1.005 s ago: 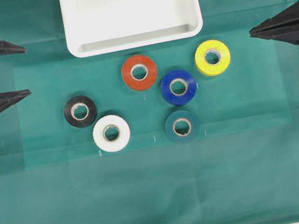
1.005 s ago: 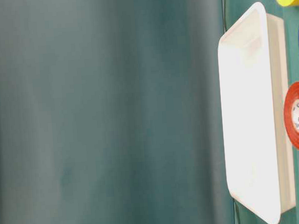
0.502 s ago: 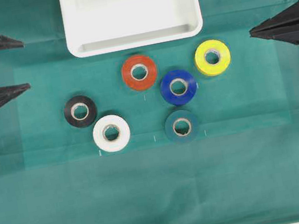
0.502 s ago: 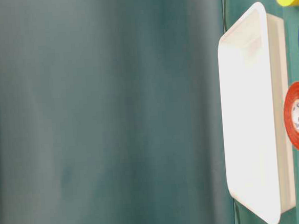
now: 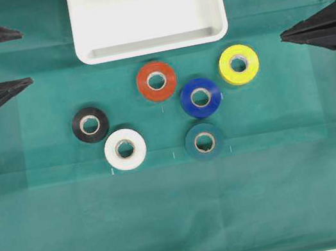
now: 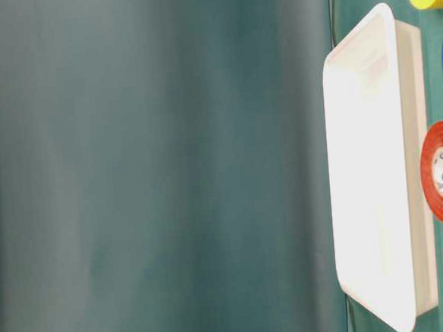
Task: Pick up the tape from a random location and place it into the white case.
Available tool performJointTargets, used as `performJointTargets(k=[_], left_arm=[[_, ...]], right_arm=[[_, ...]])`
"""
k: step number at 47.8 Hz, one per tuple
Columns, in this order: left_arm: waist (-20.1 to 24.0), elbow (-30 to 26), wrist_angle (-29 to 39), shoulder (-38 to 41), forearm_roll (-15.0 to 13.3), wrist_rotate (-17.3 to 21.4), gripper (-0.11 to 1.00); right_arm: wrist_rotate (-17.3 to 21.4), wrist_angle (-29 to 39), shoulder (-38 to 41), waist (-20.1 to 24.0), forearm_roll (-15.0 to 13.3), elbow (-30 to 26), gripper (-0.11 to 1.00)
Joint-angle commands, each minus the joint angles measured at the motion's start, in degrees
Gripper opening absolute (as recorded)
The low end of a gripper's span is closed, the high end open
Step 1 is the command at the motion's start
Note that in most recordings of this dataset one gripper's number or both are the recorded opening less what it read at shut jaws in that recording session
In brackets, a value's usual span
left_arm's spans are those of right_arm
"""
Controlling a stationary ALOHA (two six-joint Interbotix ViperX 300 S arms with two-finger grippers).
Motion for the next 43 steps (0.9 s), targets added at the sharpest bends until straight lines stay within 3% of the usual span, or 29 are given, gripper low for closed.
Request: performJointTargets(k=[1, 19, 43], left_arm=[[0.18, -0.79, -0.35, 0.26, -0.18, 0.09, 1.00], [0.26, -1.32, -0.35, 1.58, -0.18, 0.09, 1.00], [0.53, -8.61, 1.05, 11.43, -0.18, 0.26, 1.00]], right_arm=[[0.00, -0.18, 0.44, 0.00, 0.00, -1.67, 0.00], [0.00, -0.09, 0.44, 0.00, 0.00, -1.67, 0.00], [0.00, 0.18, 0.44, -0.09, 0.00, -1.76, 0.00]])
